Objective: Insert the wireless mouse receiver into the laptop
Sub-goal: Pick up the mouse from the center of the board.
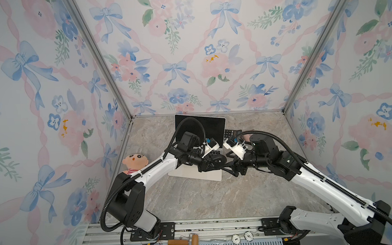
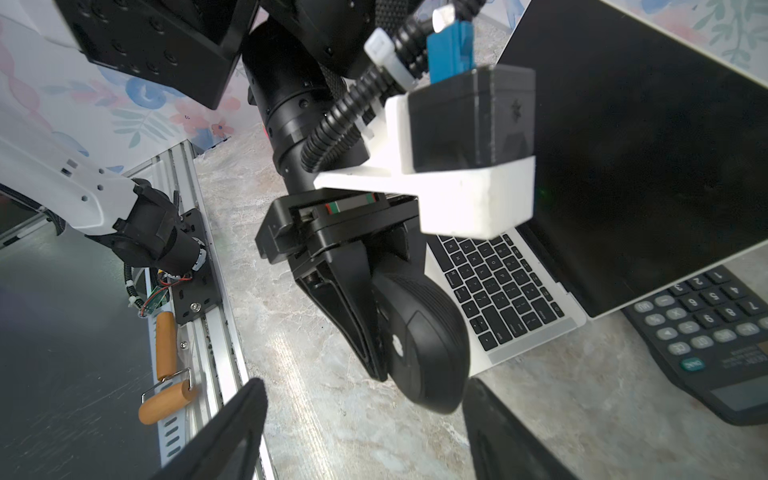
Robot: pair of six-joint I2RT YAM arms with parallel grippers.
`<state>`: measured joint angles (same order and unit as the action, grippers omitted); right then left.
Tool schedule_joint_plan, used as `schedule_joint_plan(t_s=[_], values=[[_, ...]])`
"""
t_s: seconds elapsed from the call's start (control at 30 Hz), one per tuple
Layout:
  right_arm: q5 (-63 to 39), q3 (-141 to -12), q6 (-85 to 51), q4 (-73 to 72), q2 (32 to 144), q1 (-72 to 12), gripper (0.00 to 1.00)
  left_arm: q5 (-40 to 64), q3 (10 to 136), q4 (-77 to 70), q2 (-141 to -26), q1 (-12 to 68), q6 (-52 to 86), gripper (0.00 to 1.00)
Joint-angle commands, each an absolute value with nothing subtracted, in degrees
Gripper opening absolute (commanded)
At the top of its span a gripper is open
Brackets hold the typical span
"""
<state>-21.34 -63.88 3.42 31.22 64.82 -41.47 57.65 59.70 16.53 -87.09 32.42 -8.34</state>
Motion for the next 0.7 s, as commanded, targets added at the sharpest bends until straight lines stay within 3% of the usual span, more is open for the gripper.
schedule_joint_plan(t_s=[0.0,0.43,0.67], values=[[-24.84,-64.99,1.65,30.86,65.86,-37.99,0.74,63.81,60.95,17.75,-86.96,32.26,-9.81,0.02],[-35.84,-63.81,-1.40,27.13,71.02,-35.24,0.78,69.04,61.95,17.75,-89.11,32.50,-10.47,0.03],[-37.90,-64.75,-1.65,27.75,74.51,-35.32,0.62,70.35,62.50,17.75,-89.28,32.54,-10.37,0.04]])
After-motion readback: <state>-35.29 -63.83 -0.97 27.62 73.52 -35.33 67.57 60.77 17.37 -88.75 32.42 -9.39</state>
